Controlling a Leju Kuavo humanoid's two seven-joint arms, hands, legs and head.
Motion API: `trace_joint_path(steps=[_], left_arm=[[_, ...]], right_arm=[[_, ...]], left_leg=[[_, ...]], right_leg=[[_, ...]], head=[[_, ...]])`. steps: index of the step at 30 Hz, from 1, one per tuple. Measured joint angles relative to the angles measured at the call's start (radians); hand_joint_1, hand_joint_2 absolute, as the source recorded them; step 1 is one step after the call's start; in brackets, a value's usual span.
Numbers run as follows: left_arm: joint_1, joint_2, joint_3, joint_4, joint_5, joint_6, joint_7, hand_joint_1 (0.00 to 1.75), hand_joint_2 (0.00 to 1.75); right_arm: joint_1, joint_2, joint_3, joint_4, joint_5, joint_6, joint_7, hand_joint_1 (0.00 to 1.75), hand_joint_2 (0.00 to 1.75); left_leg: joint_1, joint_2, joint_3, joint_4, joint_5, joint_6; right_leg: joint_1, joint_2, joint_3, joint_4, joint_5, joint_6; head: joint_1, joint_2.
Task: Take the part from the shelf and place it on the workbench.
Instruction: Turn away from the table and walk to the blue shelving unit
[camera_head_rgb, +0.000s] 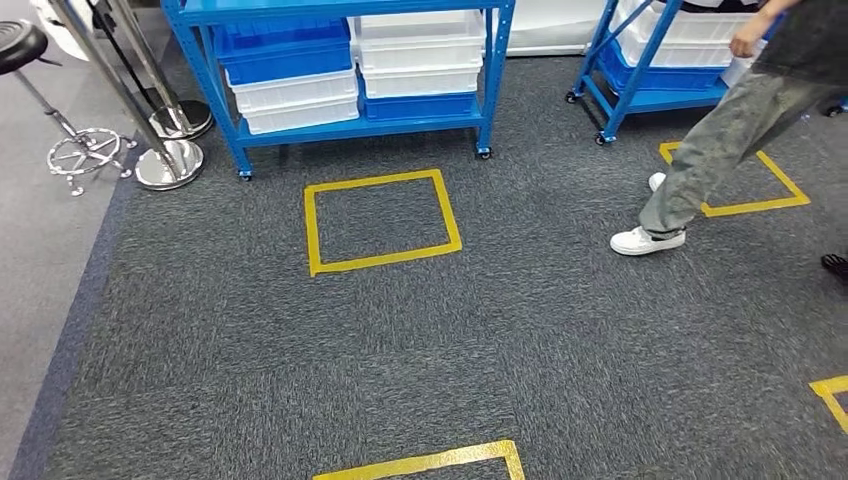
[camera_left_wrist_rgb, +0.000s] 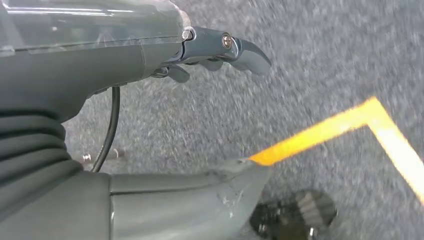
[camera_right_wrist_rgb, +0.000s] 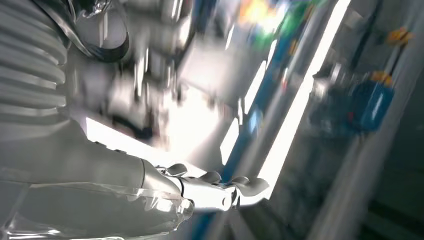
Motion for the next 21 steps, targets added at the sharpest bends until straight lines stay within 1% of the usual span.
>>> trace_joint_path(steps=[1,2,3,4,5,6,7,8,10,11,12,13,14,15,16,17,18,20,21], left_arm=[[0.000,0.000,0.011,-0.002,0.004,0.001,0.002,0.00,0.00],[-0.001,0.000,0.019,-0.004,0.007,0.003,0.003,0.00,0.00],[0.000,0.001,0.024,-0.005,0.008,0.004,0.004,0.00,0.00],[0.001,0.001,0.029,-0.006,0.009,0.004,0.004,0.00,0.00],[0.001,0.001,0.034,-0.008,0.010,0.005,0.005,0.00,0.00],[0.002,0.001,0.038,-0.008,0.011,0.005,0.005,0.00,0.00],[0.003,0.001,0.042,-0.009,0.011,0.005,0.005,0.00,0.00],[0.003,0.000,0.044,-0.010,0.011,0.006,0.005,0.00,0.00],[0.006,0.000,0.046,-0.011,0.011,0.006,0.005,0.00,0.00],[0.007,0.000,0.047,-0.012,0.011,0.006,0.005,0.00,0.00],[0.007,0.000,0.048,-0.013,0.011,0.006,0.005,0.00,0.00],[0.007,0.001,0.050,-0.014,0.012,0.006,0.005,0.00,0.00],[0.007,0.001,0.051,-0.014,0.012,0.006,0.005,0.00,0.00],[0.007,0.001,0.052,-0.014,0.012,0.006,0.005,0.00,0.00],[0.008,0.001,0.052,-0.014,0.012,0.006,0.005,0.00,0.00],[0.008,0.001,0.053,-0.014,0.011,0.006,0.005,0.00,0.00],[0.009,0.000,0.053,-0.014,0.011,0.006,0.005,0.00,0.00],[0.010,0.001,0.053,-0.015,0.011,0.006,0.005,0.00,0.00],[0.010,0.002,0.053,-0.016,0.012,0.006,0.005,0.00,0.00]], right_arm=[[0.021,0.019,-0.027,-0.020,-0.021,0.021,0.019,0.00,1.75],[0.037,0.032,-0.047,-0.036,-0.030,0.031,0.028,0.00,1.75],[0.051,0.043,-0.061,-0.052,-0.034,0.034,0.032,0.00,1.75],[0.060,0.053,-0.071,-0.066,-0.036,0.036,0.034,0.00,1.75],[0.068,0.061,-0.080,-0.078,-0.037,0.037,0.036,0.00,1.31],[0.075,0.068,-0.087,-0.088,-0.038,0.037,0.037,0.00,0.87],[0.083,0.073,-0.093,-0.096,-0.038,0.037,0.038,0.00,0.44],[0.089,0.078,-0.099,-0.102,-0.039,0.037,0.039,0.00,0.00],[0.097,0.088,-0.109,-0.113,-0.039,0.037,0.041,0.00,0.00],[0.099,0.093,-0.113,-0.117,-0.039,0.037,0.041,0.00,0.00],[0.101,0.097,-0.116,-0.121,-0.039,0.037,0.041,0.00,0.00],[0.102,0.102,-0.118,-0.124,-0.039,0.037,0.041,0.00,0.00],[0.104,0.106,-0.118,-0.126,-0.039,0.037,0.041,0.00,0.00],[0.106,0.108,-0.119,-0.128,-0.039,0.037,0.041,0.00,0.00],[0.108,0.110,-0.120,-0.129,-0.039,0.037,0.041,0.00,0.00],[0.110,0.111,-0.122,-0.130,-0.039,0.037,0.041,0.00,0.00],[0.111,0.112,-0.124,-0.131,-0.039,0.037,0.041,0.00,0.00],[0.112,0.114,-0.127,-0.133,-0.039,0.037,0.041,0.00,0.00],[0.112,0.114,-0.128,-0.133,-0.039,0.037,0.041,0.00,0.00]], left_leg=[[-0.001,0.002,-0.001,0.002,0.000,0.000],[-0.001,0.002,-0.003,0.005,-0.001,0.000],[-0.001,-0.001,-0.003,0.010,-0.003,-0.001],[-0.001,-0.004,-0.005,0.017,-0.006,-0.004],[-0.003,-0.009,-0.008,0.025,-0.010,-0.007],[-0.004,-0.013,-0.013,0.033,-0.013,-0.012],[-0.005,-0.016,-0.018,0.039,-0.015,-0.016],[-0.006,-0.019,-0.022,0.042,-0.015,-0.019],[-0.006,-0.022,-0.027,0.047,-0.018,-0.027],[-0.005,-0.022,-0.034,0.061,-0.029,-0.033],[-0.003,-0.022,-0.048,0.093,-0.050,-0.039],[-0.001,-0.022,-0.072,0.145,-0.080,-0.045],[0.002,-0.022,-0.104,0.214,-0.113,-0.049],[0.004,-0.022,-0.138,0.283,-0.139,-0.052],[0.006,-0.022,-0.162,0.331,-0.151,-0.053],[0.007,-0.022,-0.171,0.342,-0.142,-0.053],[0.008,-0.022,-0.159,0.312,-0.114,-0.050],[0.006,-0.022,-0.097,0.173,-0.039,-0.038],[0.003,-0.021,-0.068,0.110,-0.015,-0.031]], right_leg=[[0.000,0.000,-0.014,0.031,-0.003,0.002],[-0.001,-0.001,-0.011,0.027,0.012,0.003],[-0.002,0.000,0.013,-0.016,0.043,0.003],[-0.003,0.000,0.048,-0.085,0.076,0.003],[-0.002,0.001,0.080,-0.147,0.098,0.002],[0.001,0.002,0.101,-0.192,0.111,-0.002],[0.004,0.003,0.109,-0.213,0.112,-0.007],[0.008,0.003,0.107,-0.214,0.110,-0.012],[0.004,0.000,0.103,-0.216,0.113,-0.024],[0.002,-0.001,0.104,-0.217,0.114,-0.030],[-0.001,-0.003,0.104,-0.219,0.115,-0.036],[0.000,-0.004,0.104,-0.220,0.115,-0.039],[0.000,-0.004,0.104,-0.219,0.115,-0.042],[0.000,-0.005,0.103,-0.219,0.115,-0.043],[0.001,-0.005,0.103,-0.219,0.114,-0.043],[0.001,-0.005,0.105,-0.219,0.114,-0.044],[0.002,-0.005,0.107,-0.219,0.112,-0.044],[0.004,-0.005,0.112,-0.219,0.110,-0.042],[0.006,-0.004,0.113,-0.219,0.109,-0.040]], head=[[0.000,0.000],[0.000,0.000],[0.000,0.000],[0.000,0.000],[0.000,0.000],[0.000,0.000],[0.000,0.000],[0.000,0.000],[0.000,0.000],[-0.001,0.000],[-0.001,0.000],[-0.001,0.000],[-0.001,0.000],[-0.001,0.000],[-0.001,0.000],[-0.001,0.000],[-0.001,0.000],[-0.001,0.000],[-0.001,0.000]])
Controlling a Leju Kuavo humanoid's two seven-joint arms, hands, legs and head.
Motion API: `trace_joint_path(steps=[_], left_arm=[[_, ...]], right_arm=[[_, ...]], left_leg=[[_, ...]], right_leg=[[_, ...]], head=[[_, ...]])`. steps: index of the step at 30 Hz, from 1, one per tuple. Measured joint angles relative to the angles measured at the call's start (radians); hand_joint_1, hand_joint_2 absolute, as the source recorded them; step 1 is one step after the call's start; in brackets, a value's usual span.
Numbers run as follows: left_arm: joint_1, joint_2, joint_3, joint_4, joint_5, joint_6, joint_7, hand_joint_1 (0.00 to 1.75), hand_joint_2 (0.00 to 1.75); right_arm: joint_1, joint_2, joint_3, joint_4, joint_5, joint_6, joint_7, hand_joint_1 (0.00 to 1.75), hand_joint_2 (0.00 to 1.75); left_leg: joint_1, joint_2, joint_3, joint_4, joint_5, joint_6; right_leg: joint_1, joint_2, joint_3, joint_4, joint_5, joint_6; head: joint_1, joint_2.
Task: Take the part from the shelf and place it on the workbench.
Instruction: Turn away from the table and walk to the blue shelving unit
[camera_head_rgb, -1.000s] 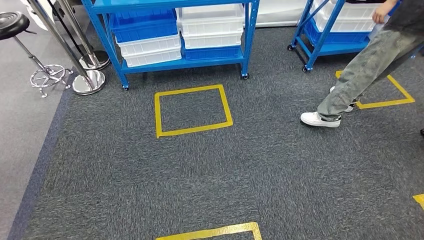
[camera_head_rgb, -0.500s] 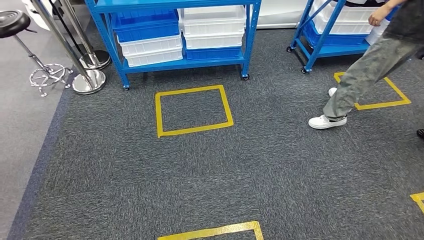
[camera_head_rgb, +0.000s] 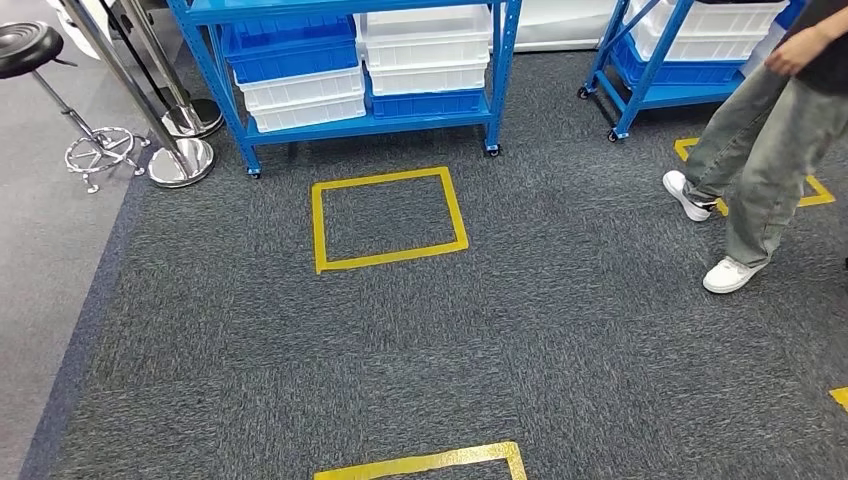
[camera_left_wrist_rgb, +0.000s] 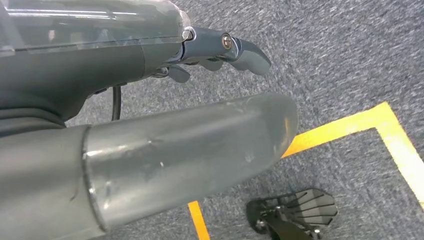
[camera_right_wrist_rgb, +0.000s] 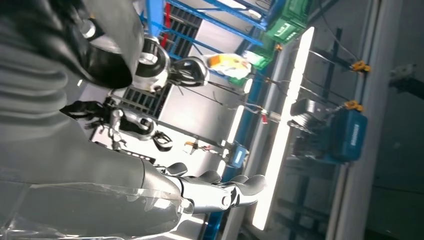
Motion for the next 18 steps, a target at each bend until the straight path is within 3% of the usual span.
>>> trace_joint_path(steps=[2,4,6,9,10,11,12,15,16,18], left_arm=[[-0.001,0.002,0.001,-0.001,0.000,0.000,0.000,0.00,0.00],[-0.001,0.002,0.001,-0.001,0.000,0.000,0.000,0.00,0.00],[0.000,0.001,0.002,-0.001,0.000,0.000,0.000,0.00,0.00],[-0.001,0.001,0.004,-0.002,0.000,0.000,0.000,0.00,0.00],[-0.001,0.001,0.005,-0.002,0.000,0.000,0.000,0.00,0.00],[0.000,0.001,0.006,-0.002,0.000,0.000,0.000,0.00,0.00],[0.000,0.001,0.007,-0.002,0.000,0.000,0.000,0.00,0.00],[0.000,0.001,0.008,-0.002,0.000,0.000,0.000,0.00,0.00],[-0.001,0.001,0.009,-0.002,0.000,0.000,0.000,0.00,0.00],[-0.001,0.000,0.010,-0.002,0.000,0.000,0.000,0.00,0.00]], right_arm=[[0.001,0.001,-0.003,0.000,0.000,0.000,0.000,0.00,0.00],[0.004,0.002,-0.006,-0.001,0.000,0.000,0.000,0.00,0.00],[0.006,0.002,-0.010,-0.004,0.000,0.000,0.000,0.00,0.00],[0.008,0.001,-0.016,-0.006,0.000,0.000,0.000,0.00,0.00],[0.009,0.001,-0.017,-0.005,0.000,0.000,0.000,0.00,0.00],[0.010,0.001,-0.019,-0.005,0.000,0.000,0.001,0.00,0.00],[0.011,0.001,-0.021,-0.005,0.000,0.000,0.001,0.00,0.00],[0.011,0.001,-0.024,-0.006,0.000,0.000,0.001,0.00,0.00],[0.012,0.001,-0.024,-0.007,0.000,0.000,0.001,0.00,0.00],[0.013,0.002,-0.024,-0.008,0.000,0.000,0.001,0.00,0.00]], left_leg=[[-0.004,0.001,0.025,-0.057,0.009,0.007],[-0.003,0.001,0.031,-0.071,0.012,0.012],[0.000,0.002,0.040,-0.091,0.022,0.022],[0.001,0.003,0.045,-0.101,0.027,0.030],[0.000,0.003,0.045,-0.100,0.026,0.031],[0.000,0.003,0.045,-0.097,0.024,0.031],[0.000,0.002,0.045,-0.093,0.021,0.030],[-0.001,-0.001,0.043,-0.071,0.006,0.021],[-0.002,-0.002,0.040,-0.065,0.002,0.016],[-0.006,-0.004,0.035,-0.058,-0.002,0.009]], right_leg=[[0.002,0.001,-0.002,-0.002,0.001,0.008],[0.001,0.001,-0.003,-0.006,0.003,0.020],[-0.002,0.002,-0.010,0.016,-0.015,0.028],[-0.001,0.004,-0.085,0.171,-0.096,0.035],[-0.001,0.004,-0.111,0.221,-0.112,0.038],[-0.002,0.004,-0.126,0.244,-0.111,0.040],[-0.003,0.004,-0.121,0.231,-0.090,0.043],[-0.003,0.004,-0.043,0.064,-0.001,0.044],[-0.002,0.006,-0.027,0.028,0.009,0.040],[0.004,0.008,-0.024,0.014,0.008,0.027]], head=[[0.000,0.000],[0.000,0.000],[0.000,0.000],[0.001,0.000],[0.001,0.000],[0.001,0.000],[0.001,0.000],[0.001,0.000],[0.001,0.000],[0.000,0.000]])
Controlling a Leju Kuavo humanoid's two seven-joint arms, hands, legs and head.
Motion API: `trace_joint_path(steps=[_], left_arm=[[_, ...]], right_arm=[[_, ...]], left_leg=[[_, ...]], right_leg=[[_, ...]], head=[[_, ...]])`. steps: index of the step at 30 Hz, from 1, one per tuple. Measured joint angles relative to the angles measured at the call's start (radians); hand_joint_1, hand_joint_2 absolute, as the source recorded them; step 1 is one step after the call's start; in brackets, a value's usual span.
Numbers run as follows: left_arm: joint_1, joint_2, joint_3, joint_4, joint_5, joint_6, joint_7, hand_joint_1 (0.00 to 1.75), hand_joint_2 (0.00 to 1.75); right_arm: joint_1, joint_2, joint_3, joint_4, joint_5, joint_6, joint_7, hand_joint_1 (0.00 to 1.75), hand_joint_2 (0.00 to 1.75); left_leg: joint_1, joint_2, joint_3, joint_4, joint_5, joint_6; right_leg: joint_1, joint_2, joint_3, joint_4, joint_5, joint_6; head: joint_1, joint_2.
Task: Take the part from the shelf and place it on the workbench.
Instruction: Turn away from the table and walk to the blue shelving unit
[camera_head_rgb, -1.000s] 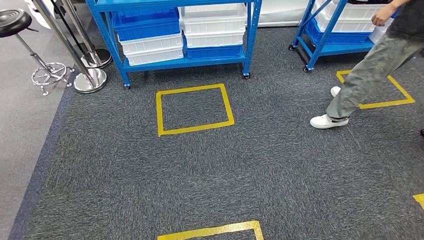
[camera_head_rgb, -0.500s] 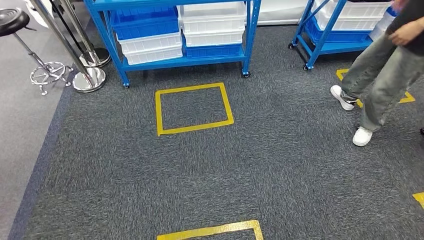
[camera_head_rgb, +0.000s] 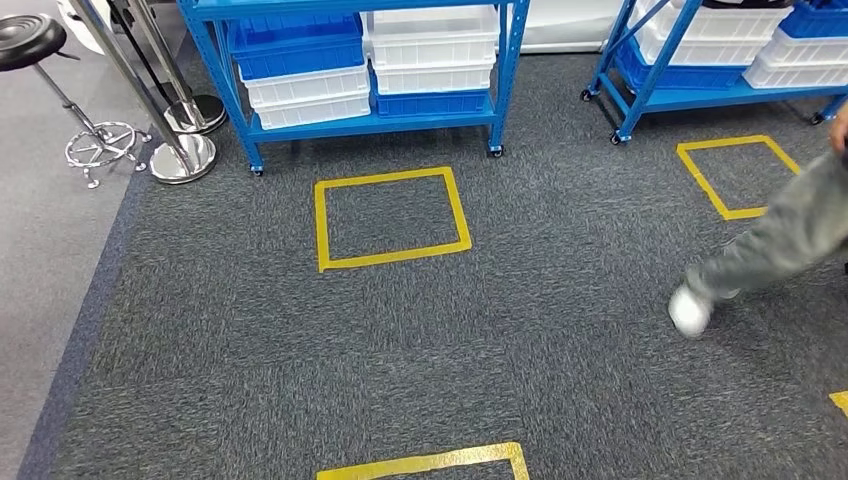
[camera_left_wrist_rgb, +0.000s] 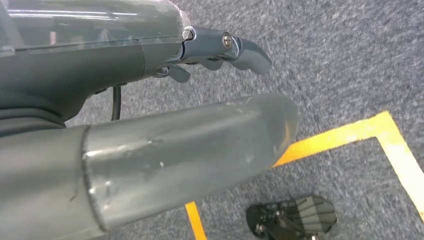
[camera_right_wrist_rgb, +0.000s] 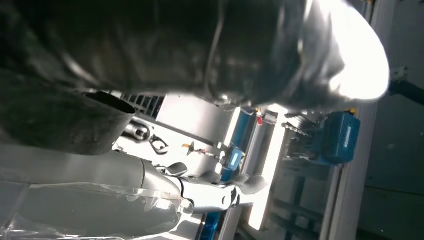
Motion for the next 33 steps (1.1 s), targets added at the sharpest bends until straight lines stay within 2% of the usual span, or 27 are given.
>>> trace_joint_path(steps=[2,3,5,7,8,9,10,11,13,14,17,19,21,23,24,25,26,28,29,31,33], left_arm=[[0.001,0.000,0.002,-0.001,0.000,0.000,0.000,0.00,0.00],[0.001,0.000,0.002,-0.001,0.000,0.000,0.000,0.00,0.00],[0.000,0.000,0.003,-0.001,0.000,0.000,0.000,0.00,0.00],[0.001,0.000,0.004,-0.001,0.000,0.000,0.000,0.00,0.00],[0.002,0.000,0.004,-0.001,0.000,0.000,0.000,0.00,0.00],[0.002,-0.001,0.004,-0.001,0.000,0.000,0.000,0.00,0.00],[0.003,-0.001,0.004,-0.001,0.000,0.000,0.000,0.00,0.00],[0.003,-0.001,0.004,-0.001,0.000,0.000,0.000,0.00,0.00],[0.002,0.001,0.004,-0.002,0.000,0.000,0.000,0.00,0.00],[0.002,0.001,0.004,-0.002,0.000,0.000,0.000,0.00,0.00],[0.003,0.002,0.005,-0.002,0.000,0.000,0.000,0.00,0.00],[0.008,0.002,0.004,-0.003,-0.011,-0.015,-0.008,0.00,0.00],[0.016,0.003,0.004,-0.004,-0.034,-0.043,-0.027,0.00,0.00],[0.020,0.004,0.004,-0.005,-0.059,-0.065,-0.048,0.00,0.00],[0.021,0.004,0.005,-0.005,-0.068,-0.071,-0.055,0.00,0.00],[0.024,0.002,0.005,-0.005,-0.074,-0.073,-0.060,0.00,0.00],[0.030,-0.001,0.005,-0.005,-0.079,-0.073,-0.061,0.00,0.00],[0.049,-0.005,0.006,-0.005,-0.086,-0.072,-0.059,0.00,0.00],[0.055,-0.005,0.007,-0.005,-0.090,-0.071,-0.057,0.00,0.00],[0.056,-0.004,0.011,-0.005,-0.099,-0.068,-0.054,0.00,0.00],[0.053,-0.003,0.016,-0.005,-0.107,-0.068,-0.050,0.00,0.00]], right_arm=[[0.000,0.000,0.000,-0.001,0.000,0.000,0.000,0.00,0.00],[0.000,0.001,0.000,-0.001,0.000,0.000,0.000,0.00,0.00],[0.000,0.003,0.000,-0.001,0.000,0.000,0.000,0.00,0.00],[0.000,0.004,0.000,-0.001,0.000,0.000,0.000,0.00,0.00],[0.000,0.004,0.000,-0.001,0.000,0.000,0.000,0.00,0.00],[0.000,0.004,0.000,-0.001,0.000,0.000,-0.001,0.00,0.00],[0.001,0.004,0.000,-0.001,0.000,0.000,-0.001,0.00,0.00],[0.001,0.004,0.000,-0.001,0.000,0.000,-0.001,0.00,0.00],[0.000,0.004,0.000,-0.001,0.000,0.000,-0.001,0.00,0.00],[0.000,0.004,0.000,-0.001,0.000,0.000,-0.001,0.00,0.00],[0.004,0.006,0.000,-0.001,-0.004,0.006,0.001,0.00,0.00],[0.073,0.031,-0.022,-0.038,-0.071,0.075,0.030,0.00,0.00],[0.301,0.086,-0.102,-0.213,-0.195,0.196,0.100,0.00,0.00],[0.697,0.129,-0.256,-0.538,-0.285,0.276,0.188,0.00,0.00],[0.882,0.136,-0.337,-0.693,-0.302,0.295,0.226,0.00,0.00],[1.052,0.138,-0.414,-0.836,-0.304,0.308,0.260,0.00,0.00],[1.169,0.138,-0.471,-0.953,-0.295,0.322,0.281,0.00,0.00],[1.330,0.144,-0.549,-1.137,-0.273,0.370,0.287,0.00,0.00],[1.403,0.149,-0.576,-1.212,-0.259,0.403,0.279,0.00,0.00],[1.563,0.174,-0.620,-1.342,-0.203,0.474,0.254,0.00,0.00],[1.716,0.208,-0.642,-1.453,-0.129,0.511,0.228,0.00,0.00]], left_leg=[[-0.001,0.000,-0.002,0.005,-0.006,-0.008],[0.000,0.001,-0.008,0.021,-0.020,-0.013],[0.004,0.002,-0.048,0.112,-0.075,-0.024],[0.008,0.002,-0.109,0.245,-0.133,-0.029],[0.010,0.002,-0.129,0.285,-0.141,-0.030],[0.011,0.002,-0.131,0.288,-0.130,-0.029],[0.011,0.002,-0.115,0.251,-0.100,-0.026],[0.010,0.002,-0.083,0.182,-0.060,-0.020],[0.006,0.003,-0.021,0.051,-0.011,-0.008],[0.004,0.003,-0.005,0.015,-0.002,-0.004],[0.001,0.004,0.000,-0.010,0.002,0.004],[0.002,0.012,0.009,-0.031,0.015,0.013],[0.006,0.025,0.024,-0.043,0.021,0.018],[0.014,0.025,0.027,-0.044,0.021,0.021],[0.016,0.017,0.025,-0.042,0.021,0.022],[0.015,0.004,0.019,-0.038,0.021,0.023],[0.012,-0.008,0.013,-0.032,0.020,0.022],[0.003,-0.025,0.004,-0.016,0.013,0.016],[0.003,-0.028,0.001,-0.010,0.010,0.011],[0.005,-0.034,0.000,-0.006,0.006,0.001],[0.005,-0.034,0.000,-0.004,0.000,-0.009]], right_leg=[[-0.004,0.000,-0.002,-0.001,0.001,-0.012],[-0.006,-0.001,-0.001,-0.002,0.002,-0.017],[-0.008,-0.003,0.000,-0.004,0.003,-0.026],[-0.008,-0.004,-0.001,-0.004,0.003,-0.029],[-0.008,-0.004,-0.001,-0.004,0.003,-0.029],[-0.007,-0.005,-0.001,-0.004,0.002,-0.029],[-0.006,-0.004,0.001,-0.004,0.002,-0.029],[-0.005,-0.004,0.003,-0.004,0.001,-0.028],[-0.003,-0.004,0.004,-0.004,0.001,-0.025],[-0.002,-0.004,0.003,-0.005,0.002,-0.021],[-0.005,-0.004,0.002,-0.010,0.007,-0.004],[-0.006,-0.007,-0.002,0.006,-0.008,0.006],[-0.001,-0.008,-0.031,0.079,-0.055,0.013],[0.000,-0.008,-0.074,0.188,-0.104,0.017],[-0.003,-0.009,-0.086,0.217,-0.112,0.017],[-0.008,-0.010,-0.082,0.210,-0.101,0.014],[-0.011,-0.010,-0.058,0.161,-0.074,0.010],[-0.007,-0.011,0.001,0.037,-0.025,-0.001],[0.000,-0.011,0.020,0.001,-0.014,-0.005],[0.012,-0.011,0.026,-0.012,-0.014,-0.012],[0.009,-0.012,0.028,-0.016,-0.014,-0.023]], head=[[0.000,0.000],[0.000,0.000],[0.000,0.000],[0.000,0.000],[0.000,0.000],[0.000,0.000],[0.000,0.000],[0.000,0.000],[0.000,0.000],[0.000,0.000],[0.000,0.000],[0.002,0.000],[0.004,0.000],[0.005,0.000],[0.011,0.000],[0.020,0.000],[0.029,0.000],[0.039,0.000],[0.039,0.000],[0.039,0.000],[0.039,0.000]])
